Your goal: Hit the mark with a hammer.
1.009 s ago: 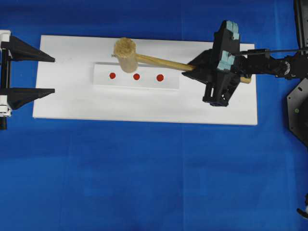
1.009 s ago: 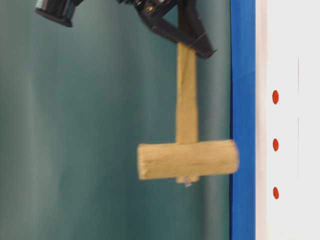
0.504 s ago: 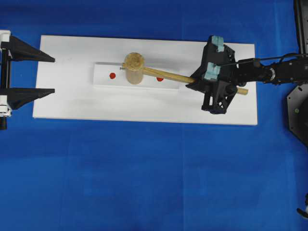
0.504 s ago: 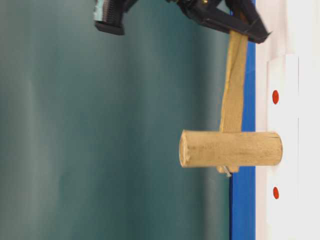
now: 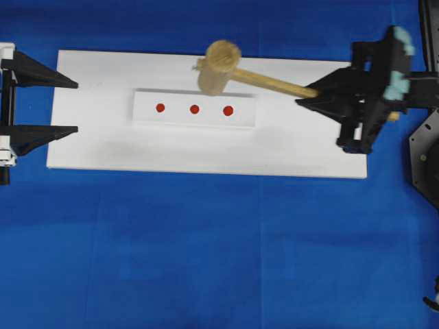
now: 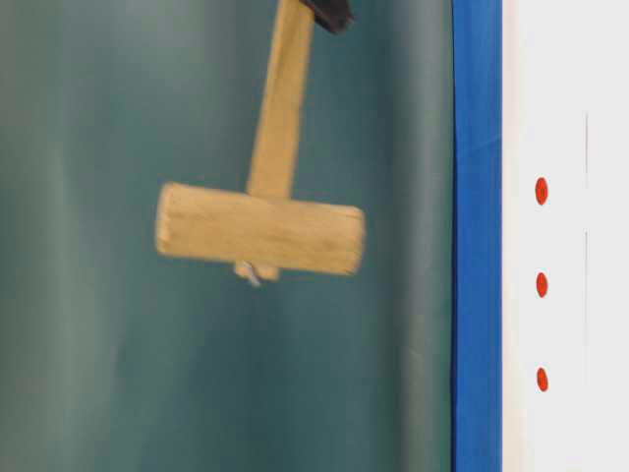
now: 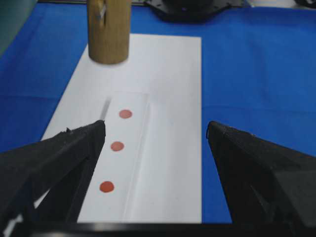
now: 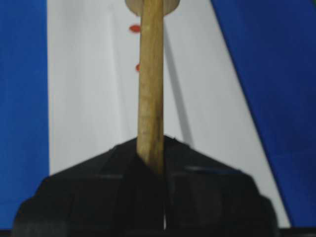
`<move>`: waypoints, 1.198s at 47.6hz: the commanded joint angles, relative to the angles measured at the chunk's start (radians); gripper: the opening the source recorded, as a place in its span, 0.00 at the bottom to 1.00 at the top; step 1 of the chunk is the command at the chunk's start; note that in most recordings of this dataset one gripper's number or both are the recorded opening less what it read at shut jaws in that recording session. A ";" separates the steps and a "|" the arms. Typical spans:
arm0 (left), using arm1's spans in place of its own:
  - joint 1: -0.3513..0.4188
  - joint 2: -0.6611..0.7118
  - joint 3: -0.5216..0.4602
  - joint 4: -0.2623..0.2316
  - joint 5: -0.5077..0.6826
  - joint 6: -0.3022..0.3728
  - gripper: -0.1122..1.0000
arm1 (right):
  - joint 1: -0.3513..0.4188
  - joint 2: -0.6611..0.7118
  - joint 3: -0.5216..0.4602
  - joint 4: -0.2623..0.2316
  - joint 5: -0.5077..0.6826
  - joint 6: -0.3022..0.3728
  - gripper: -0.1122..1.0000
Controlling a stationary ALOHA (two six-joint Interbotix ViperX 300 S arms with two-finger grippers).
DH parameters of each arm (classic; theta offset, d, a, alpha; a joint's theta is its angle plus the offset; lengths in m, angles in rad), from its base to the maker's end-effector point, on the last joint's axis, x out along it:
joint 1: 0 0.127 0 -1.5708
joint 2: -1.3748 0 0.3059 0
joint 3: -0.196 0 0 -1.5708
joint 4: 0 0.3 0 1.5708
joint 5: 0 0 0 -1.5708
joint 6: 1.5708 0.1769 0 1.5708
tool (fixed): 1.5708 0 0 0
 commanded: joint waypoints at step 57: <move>0.002 0.003 -0.011 0.000 -0.005 -0.002 0.83 | 0.014 -0.009 -0.031 -0.005 0.012 -0.009 0.12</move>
